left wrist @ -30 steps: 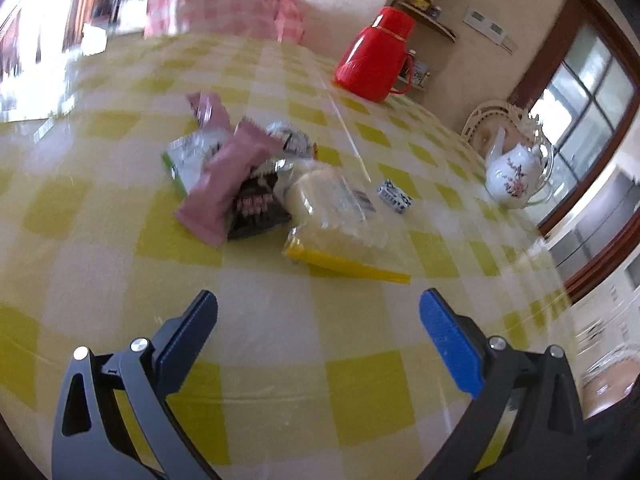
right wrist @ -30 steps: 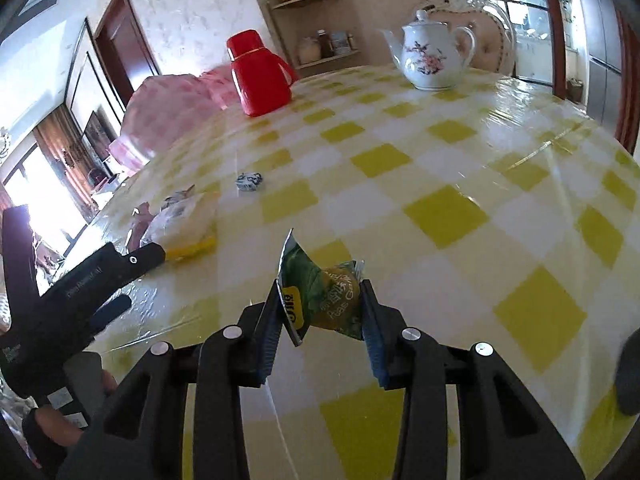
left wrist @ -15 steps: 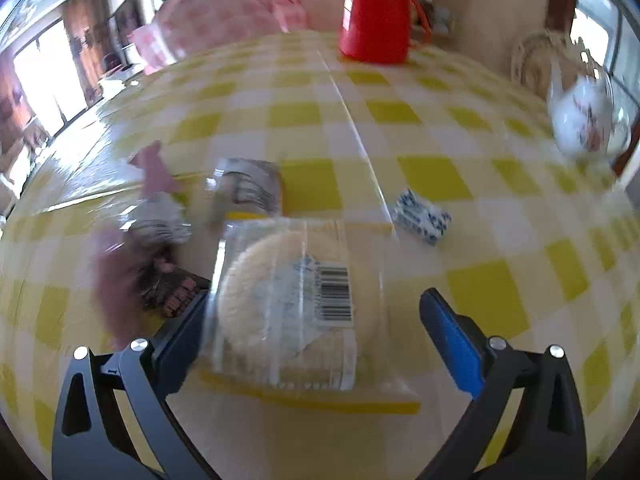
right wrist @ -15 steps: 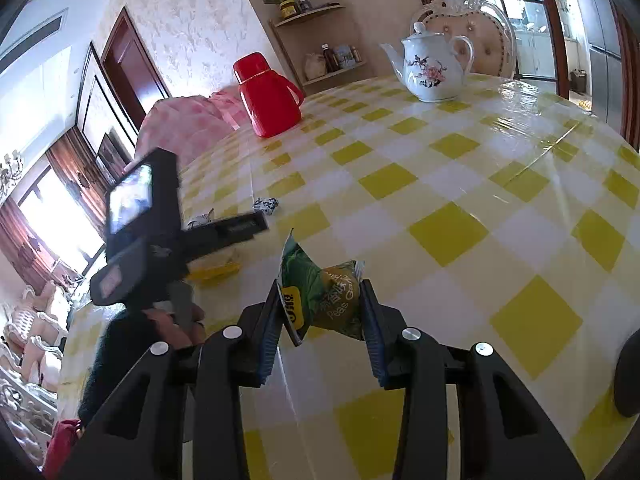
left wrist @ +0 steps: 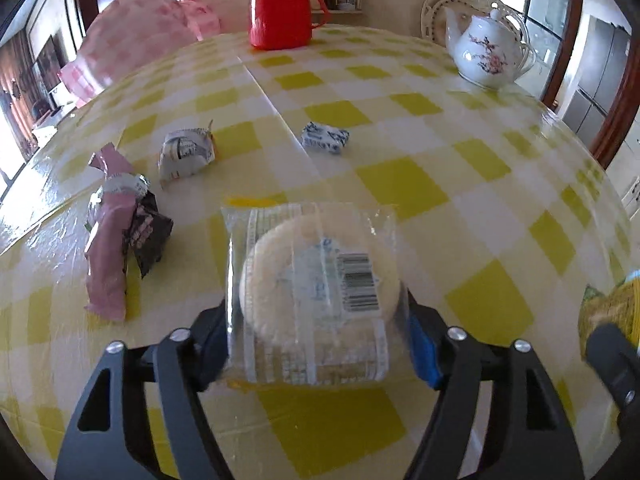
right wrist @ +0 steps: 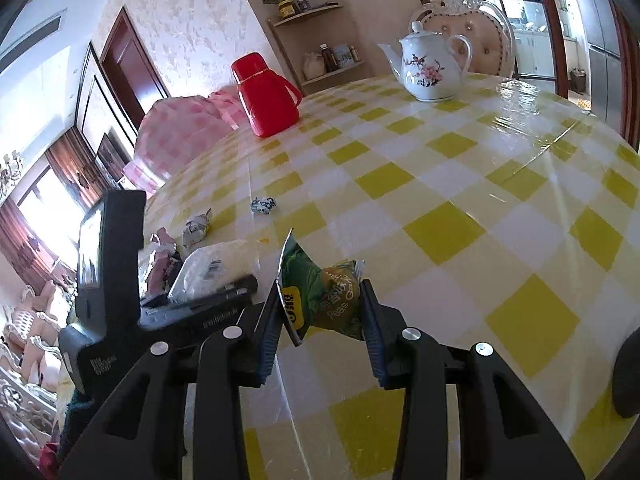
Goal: Organize snacks
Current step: 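Grasp the green snack packet with the right tool while the left tool grasps the round cake pack, then carry the round cake pack and green packet to the purple box and release both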
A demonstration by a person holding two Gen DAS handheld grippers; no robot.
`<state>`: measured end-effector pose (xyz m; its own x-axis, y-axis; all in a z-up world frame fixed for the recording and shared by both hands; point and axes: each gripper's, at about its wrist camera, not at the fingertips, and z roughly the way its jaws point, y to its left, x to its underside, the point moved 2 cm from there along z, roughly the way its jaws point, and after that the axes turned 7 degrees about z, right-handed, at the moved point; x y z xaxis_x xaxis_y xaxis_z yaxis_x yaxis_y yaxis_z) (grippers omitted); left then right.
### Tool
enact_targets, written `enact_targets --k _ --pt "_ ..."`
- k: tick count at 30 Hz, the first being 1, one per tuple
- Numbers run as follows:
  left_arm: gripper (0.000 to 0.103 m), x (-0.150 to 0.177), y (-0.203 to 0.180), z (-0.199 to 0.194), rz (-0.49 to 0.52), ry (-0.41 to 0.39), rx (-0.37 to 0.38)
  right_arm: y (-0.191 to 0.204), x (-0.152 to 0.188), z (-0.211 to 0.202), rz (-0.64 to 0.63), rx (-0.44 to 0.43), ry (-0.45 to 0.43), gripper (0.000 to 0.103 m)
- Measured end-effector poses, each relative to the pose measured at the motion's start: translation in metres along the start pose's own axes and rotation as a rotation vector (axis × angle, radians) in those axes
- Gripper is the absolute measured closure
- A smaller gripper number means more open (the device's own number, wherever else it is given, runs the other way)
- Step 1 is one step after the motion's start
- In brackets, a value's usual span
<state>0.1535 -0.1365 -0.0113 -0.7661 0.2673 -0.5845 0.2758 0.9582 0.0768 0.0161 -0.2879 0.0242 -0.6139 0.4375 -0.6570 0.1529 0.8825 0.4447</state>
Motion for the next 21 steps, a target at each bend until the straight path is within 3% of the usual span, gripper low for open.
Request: enact_targets --k 3,5,6,8,9,12,17,21 --pt "0.003 -0.005 0.002 0.004 -0.008 -0.023 -0.013 -0.002 0.002 0.004 0.006 0.011 0.015 0.065" --pt "0.003 -0.006 0.003 0.012 -0.008 0.008 0.021 -0.001 0.002 0.003 -0.007 0.02 0.007 0.065" --pt "0.004 -0.005 0.004 0.013 -0.007 0.016 0.046 0.0 0.002 0.003 -0.011 0.02 0.006 0.065" --pt "0.033 -0.004 0.003 0.007 0.005 -0.019 0.061 0.001 0.003 0.004 -0.02 0.016 0.001 0.065" --pt "0.036 -0.002 0.001 0.004 0.022 -0.027 0.05 0.001 0.003 0.005 -0.022 0.017 -0.001 0.065" --pt "0.037 0.005 0.001 -0.008 -0.008 -0.053 0.089 -0.003 0.004 0.009 -0.009 0.016 0.003 0.065" --pt "0.037 0.028 0.006 -0.047 -0.023 -0.111 0.069 -0.01 0.004 0.015 0.038 0.008 0.025 0.065" --pt "0.037 0.056 0.023 -0.061 -0.088 -0.104 0.075 -0.009 0.008 0.009 0.044 0.001 0.018 0.065"
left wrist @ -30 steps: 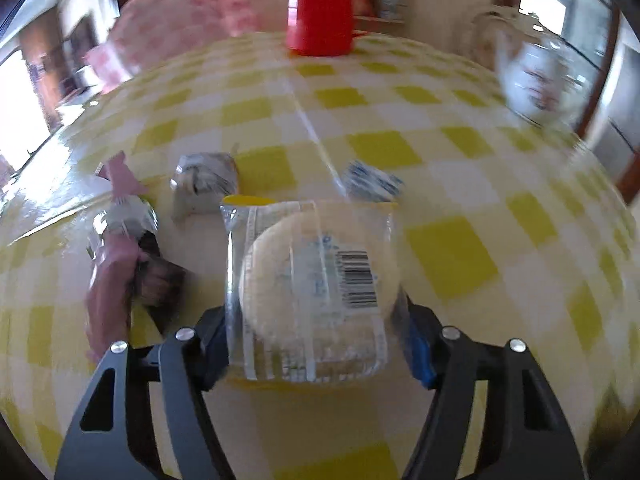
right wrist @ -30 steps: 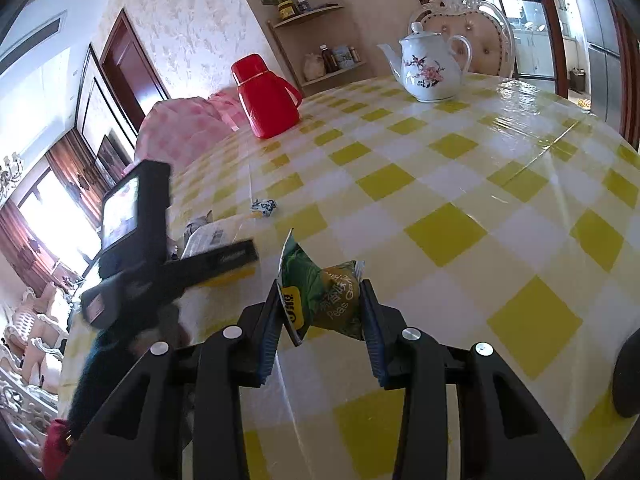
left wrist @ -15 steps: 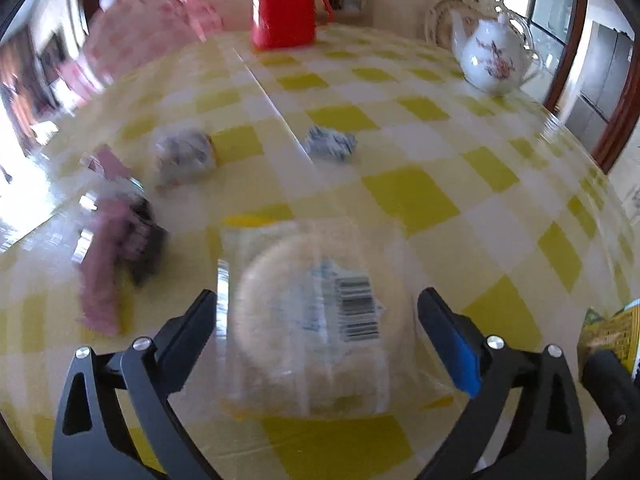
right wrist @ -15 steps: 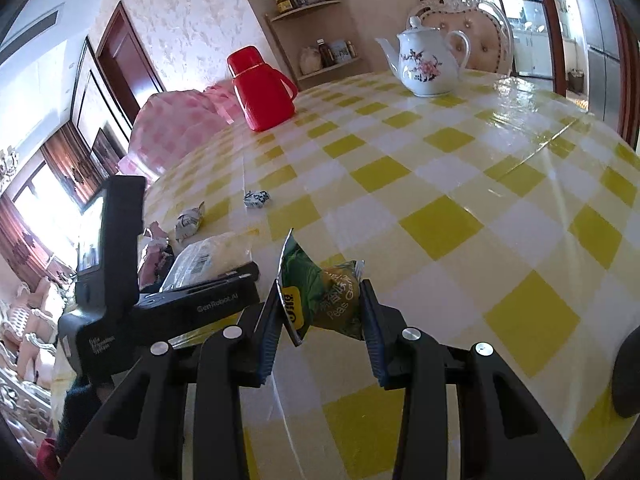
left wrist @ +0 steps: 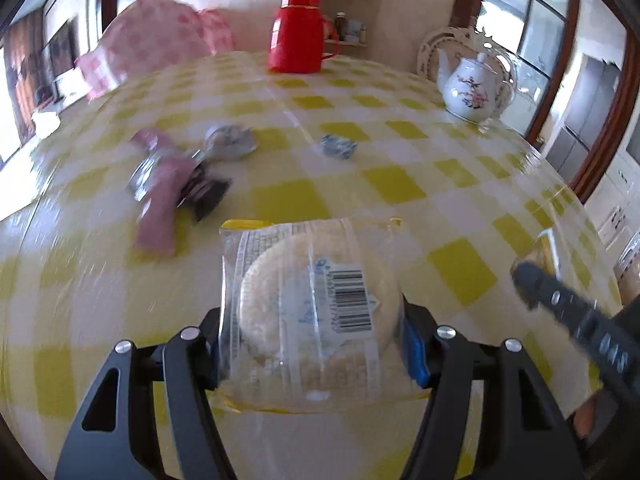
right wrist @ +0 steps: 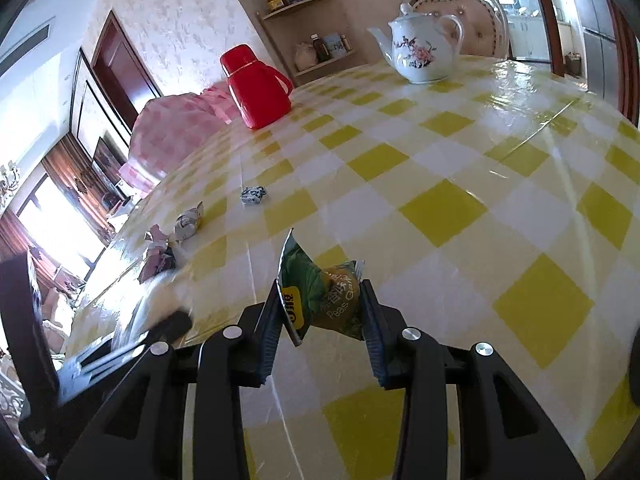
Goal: Organize snacks
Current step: 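Carry the round cake pack and green packet to the purple box and release both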
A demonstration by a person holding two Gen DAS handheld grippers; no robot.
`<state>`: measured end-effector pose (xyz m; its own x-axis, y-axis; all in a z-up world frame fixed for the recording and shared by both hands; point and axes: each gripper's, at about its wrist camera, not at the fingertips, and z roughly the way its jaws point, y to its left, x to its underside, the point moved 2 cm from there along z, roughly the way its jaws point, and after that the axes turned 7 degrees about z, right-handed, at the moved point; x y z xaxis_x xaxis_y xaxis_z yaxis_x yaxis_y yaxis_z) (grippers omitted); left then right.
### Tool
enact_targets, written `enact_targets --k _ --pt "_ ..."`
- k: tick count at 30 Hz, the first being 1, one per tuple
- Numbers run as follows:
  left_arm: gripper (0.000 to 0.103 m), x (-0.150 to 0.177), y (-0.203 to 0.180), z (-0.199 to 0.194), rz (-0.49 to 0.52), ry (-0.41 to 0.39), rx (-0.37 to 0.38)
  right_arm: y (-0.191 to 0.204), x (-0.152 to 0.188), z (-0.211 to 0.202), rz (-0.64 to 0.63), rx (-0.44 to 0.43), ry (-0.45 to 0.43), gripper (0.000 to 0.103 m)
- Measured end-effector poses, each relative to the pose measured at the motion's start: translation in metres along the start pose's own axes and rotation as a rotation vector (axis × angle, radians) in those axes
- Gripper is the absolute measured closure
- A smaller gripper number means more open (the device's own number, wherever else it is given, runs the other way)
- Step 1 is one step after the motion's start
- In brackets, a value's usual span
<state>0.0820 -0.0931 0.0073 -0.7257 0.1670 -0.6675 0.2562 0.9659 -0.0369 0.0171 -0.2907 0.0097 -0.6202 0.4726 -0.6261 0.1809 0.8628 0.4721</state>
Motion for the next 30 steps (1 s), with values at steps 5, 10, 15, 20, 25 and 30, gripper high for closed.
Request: enact_targets --k 5,10,15,20,25,30 --pt "0.037 0.024 0.015 -0.029 -0.064 -0.028 0.023 0.0 0.014 -0.019 0.028 -0.011 -0.009 0.065" --pt "0.037 0.044 0.015 -0.058 -0.066 -0.068 0.018 0.016 0.045 -0.046 -0.023 -0.034 -0.021 0.065" --pt "0.037 0.066 0.01 -0.087 -0.031 -0.094 -0.027 0.033 0.067 -0.077 -0.082 -0.047 -0.072 0.065" --pt "0.037 0.084 0.017 -0.108 -0.033 -0.105 -0.048 0.044 0.084 -0.093 -0.12 -0.068 -0.074 0.065" --pt "0.037 0.098 0.025 -0.127 -0.026 -0.109 -0.073 0.053 0.098 -0.102 -0.141 -0.092 -0.055 0.065" --pt "0.037 0.115 0.032 -0.153 -0.005 -0.121 -0.104 0.07 0.115 -0.113 -0.189 -0.129 -0.039 0.065"
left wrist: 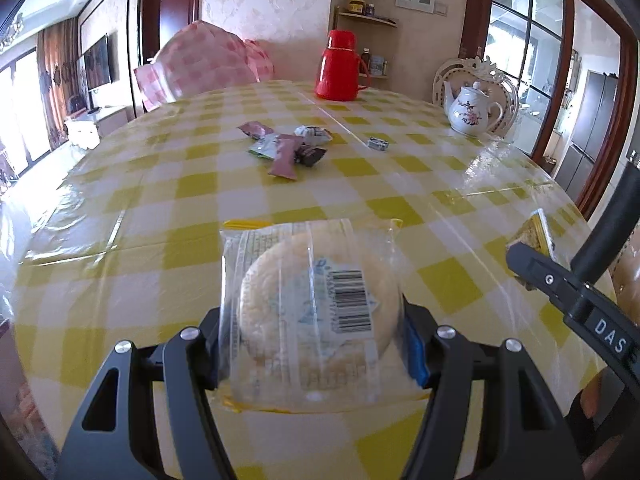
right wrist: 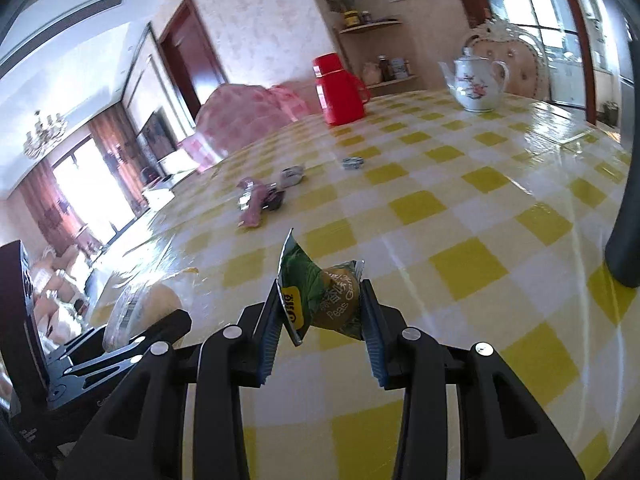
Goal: Organize snacks
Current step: 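Carry the round cake pack and green packet to the purple box and release both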
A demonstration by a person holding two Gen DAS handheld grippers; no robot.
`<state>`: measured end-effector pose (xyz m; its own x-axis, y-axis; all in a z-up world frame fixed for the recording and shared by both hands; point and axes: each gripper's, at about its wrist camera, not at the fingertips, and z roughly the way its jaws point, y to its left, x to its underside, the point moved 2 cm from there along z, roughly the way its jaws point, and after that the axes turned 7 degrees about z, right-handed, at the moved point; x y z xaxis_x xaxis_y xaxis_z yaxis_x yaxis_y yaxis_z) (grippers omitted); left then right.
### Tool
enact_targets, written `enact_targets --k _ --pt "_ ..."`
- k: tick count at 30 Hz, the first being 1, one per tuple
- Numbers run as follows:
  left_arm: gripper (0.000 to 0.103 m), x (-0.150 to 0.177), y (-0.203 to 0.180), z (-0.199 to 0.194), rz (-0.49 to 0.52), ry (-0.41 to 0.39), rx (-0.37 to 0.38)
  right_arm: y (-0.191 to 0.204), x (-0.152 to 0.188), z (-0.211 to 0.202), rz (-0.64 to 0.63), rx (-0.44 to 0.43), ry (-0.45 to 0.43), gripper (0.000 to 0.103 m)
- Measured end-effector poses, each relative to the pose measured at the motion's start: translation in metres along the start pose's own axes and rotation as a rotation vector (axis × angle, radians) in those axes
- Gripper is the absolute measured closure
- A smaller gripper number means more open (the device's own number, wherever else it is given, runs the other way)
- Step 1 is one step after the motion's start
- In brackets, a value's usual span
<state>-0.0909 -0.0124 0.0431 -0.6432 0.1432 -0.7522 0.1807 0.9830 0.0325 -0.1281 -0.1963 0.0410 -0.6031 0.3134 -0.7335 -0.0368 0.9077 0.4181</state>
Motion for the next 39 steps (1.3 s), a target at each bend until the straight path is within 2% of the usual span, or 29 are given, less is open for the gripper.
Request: enact_targets --k 6,13,19,25,29,32,36,39 --pt "0.037 0.021 0.022 -0.033 -0.002 -0.014 -0.035 0.038 0.017 -0.011 -0.079 -0.058 0.02 0.065" --pt "0.037 0.046 0.063 -0.067 -0.05 -0.019 -0.057 0.087 0.04 -0.023 -0.19 -0.131 0.053 0.065" --pt "0.037 0.073 0.11 -0.094 -0.108 -0.008 -0.078 0.131 0.069 -0.025 -0.291 -0.194 0.105 0.065" --pt "0.037 0.103 0.164 -0.124 -0.16 0.01 -0.148 0.175 0.101 -0.022 -0.399 -0.255 0.159 0.065" --pt "0.037 0.111 0.193 -0.142 -0.186 0.008 -0.176 0.205 0.124 -0.022 -0.471 -0.297 0.192 0.065" --pt "0.037 0.116 0.21 -0.149 -0.19 0.025 -0.168 0.225 0.139 -0.023 -0.525 -0.322 0.217 0.065" --pt "0.037 0.129 0.229 -0.151 -0.167 0.072 -0.219 0.255 0.163 -0.024 -0.612 -0.359 0.251 0.065" --pt "0.037 0.146 0.252 -0.157 -0.203 0.094 -0.254 0.278 0.186 -0.026 -0.685 -0.397 0.275 0.065"
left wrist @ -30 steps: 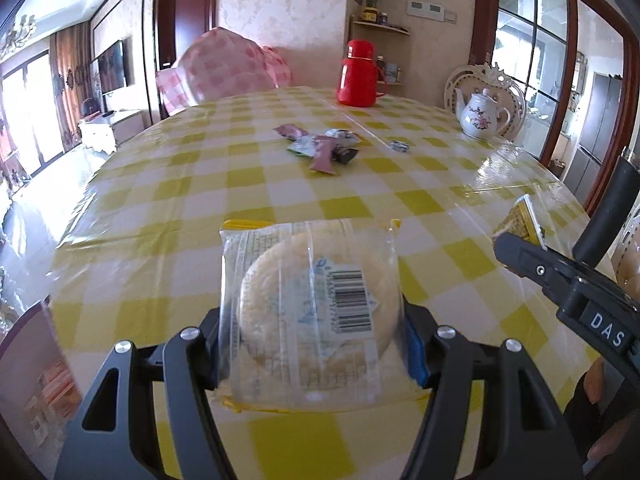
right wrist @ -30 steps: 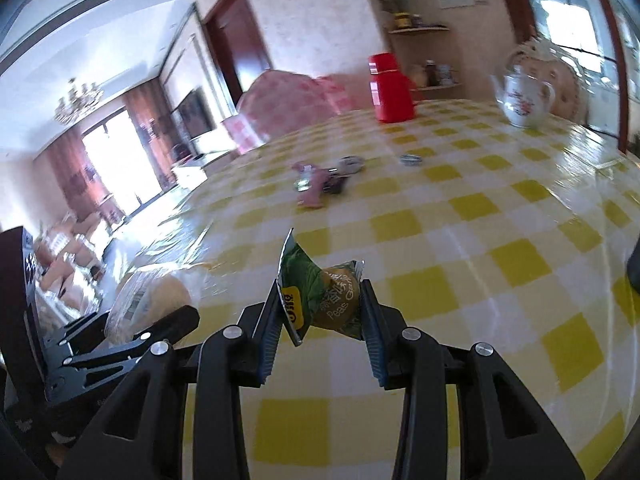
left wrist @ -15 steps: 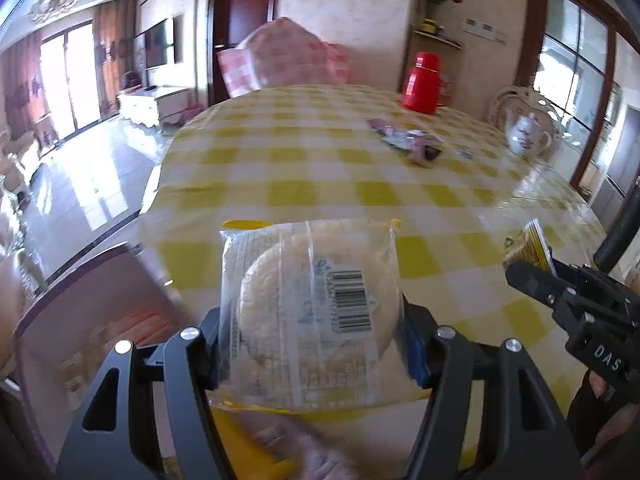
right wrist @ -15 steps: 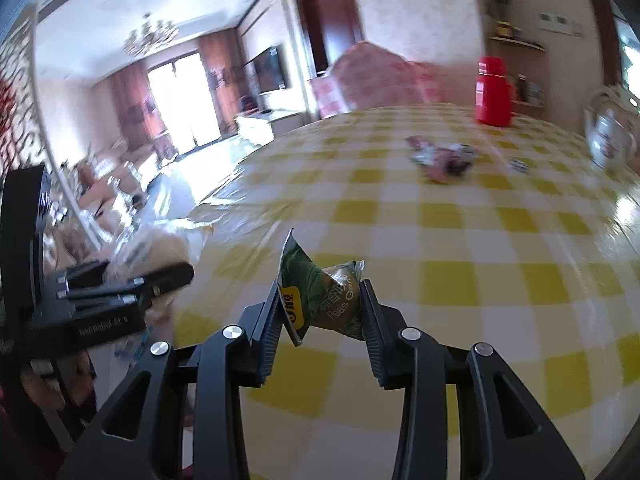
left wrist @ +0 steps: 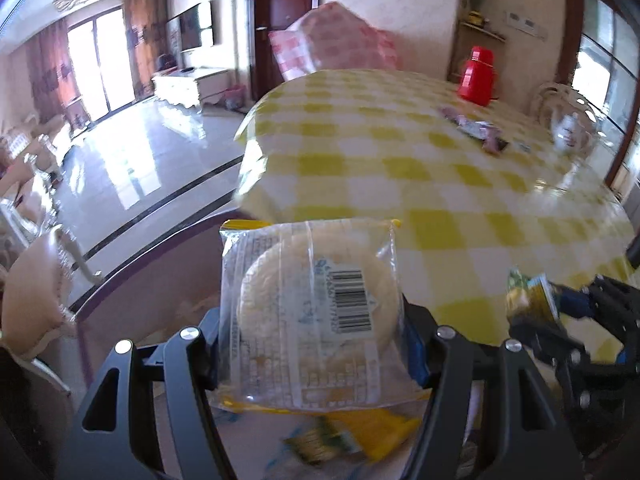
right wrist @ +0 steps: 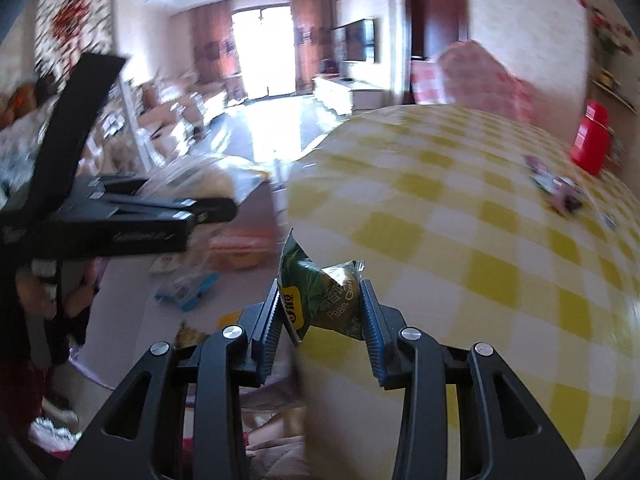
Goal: Organize snacks
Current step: 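Carry the round cake pack and green packet to the purple box and release both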
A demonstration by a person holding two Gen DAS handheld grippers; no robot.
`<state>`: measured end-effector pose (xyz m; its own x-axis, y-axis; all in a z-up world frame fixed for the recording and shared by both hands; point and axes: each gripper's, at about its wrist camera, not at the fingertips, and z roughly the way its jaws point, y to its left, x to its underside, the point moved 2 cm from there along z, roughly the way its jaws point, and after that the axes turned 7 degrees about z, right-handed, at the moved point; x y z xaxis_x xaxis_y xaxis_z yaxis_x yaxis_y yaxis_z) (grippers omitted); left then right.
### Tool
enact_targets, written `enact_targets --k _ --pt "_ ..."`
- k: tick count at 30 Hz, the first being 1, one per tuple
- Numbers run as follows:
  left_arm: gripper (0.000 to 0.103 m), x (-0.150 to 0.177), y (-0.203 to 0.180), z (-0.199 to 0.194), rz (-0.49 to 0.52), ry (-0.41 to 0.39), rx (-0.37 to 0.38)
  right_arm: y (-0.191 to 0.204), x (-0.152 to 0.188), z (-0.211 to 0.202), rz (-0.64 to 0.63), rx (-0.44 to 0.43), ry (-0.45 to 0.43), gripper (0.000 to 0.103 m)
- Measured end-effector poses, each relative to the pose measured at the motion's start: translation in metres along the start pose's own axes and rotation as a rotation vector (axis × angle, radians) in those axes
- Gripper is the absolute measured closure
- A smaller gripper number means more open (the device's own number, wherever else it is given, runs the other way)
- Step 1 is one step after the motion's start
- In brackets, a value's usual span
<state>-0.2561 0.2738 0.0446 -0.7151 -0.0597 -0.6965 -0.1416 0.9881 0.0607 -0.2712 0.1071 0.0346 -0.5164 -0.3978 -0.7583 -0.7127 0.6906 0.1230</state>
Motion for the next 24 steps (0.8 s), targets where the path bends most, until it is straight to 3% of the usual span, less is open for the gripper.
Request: enact_targets --k 5,12,15,16,17,18,19,21,24 --pt "0.037 0.012 0.041 0.003 -0.07 0.016 -0.101 0.05 0.002 0.021 -0.123 -0.062 0.041 0.065" --pt "0.037 0.021 0.07 0.008 -0.118 0.042 -0.146 0.09 0.005 0.044 -0.19 -0.139 0.081 0.065" --pt "0.037 0.022 0.074 0.009 -0.109 0.047 -0.177 0.09 0.002 0.05 -0.169 -0.187 0.087 0.061" --pt "0.035 0.022 0.075 0.009 -0.107 0.056 -0.188 0.089 0.002 0.05 -0.15 -0.214 0.094 0.053" --pt "0.033 0.022 0.075 0.011 -0.104 0.063 -0.195 0.085 0.001 0.051 -0.123 -0.242 0.102 0.046" --pt "0.024 0.02 0.075 0.01 -0.098 0.061 -0.226 0.081 -0.001 0.05 -0.099 -0.252 0.099 0.038" --pt "0.013 0.019 0.075 0.008 -0.097 0.052 -0.247 0.075 -0.004 0.047 -0.078 -0.252 0.086 0.038" --pt "0.004 0.013 0.073 -0.002 -0.094 0.005 -0.31 0.057 -0.01 0.037 -0.036 -0.234 0.053 0.037" --pt "0.002 0.002 0.063 -0.022 -0.089 -0.064 -0.328 0.02 -0.017 0.017 0.039 -0.181 -0.006 0.03"
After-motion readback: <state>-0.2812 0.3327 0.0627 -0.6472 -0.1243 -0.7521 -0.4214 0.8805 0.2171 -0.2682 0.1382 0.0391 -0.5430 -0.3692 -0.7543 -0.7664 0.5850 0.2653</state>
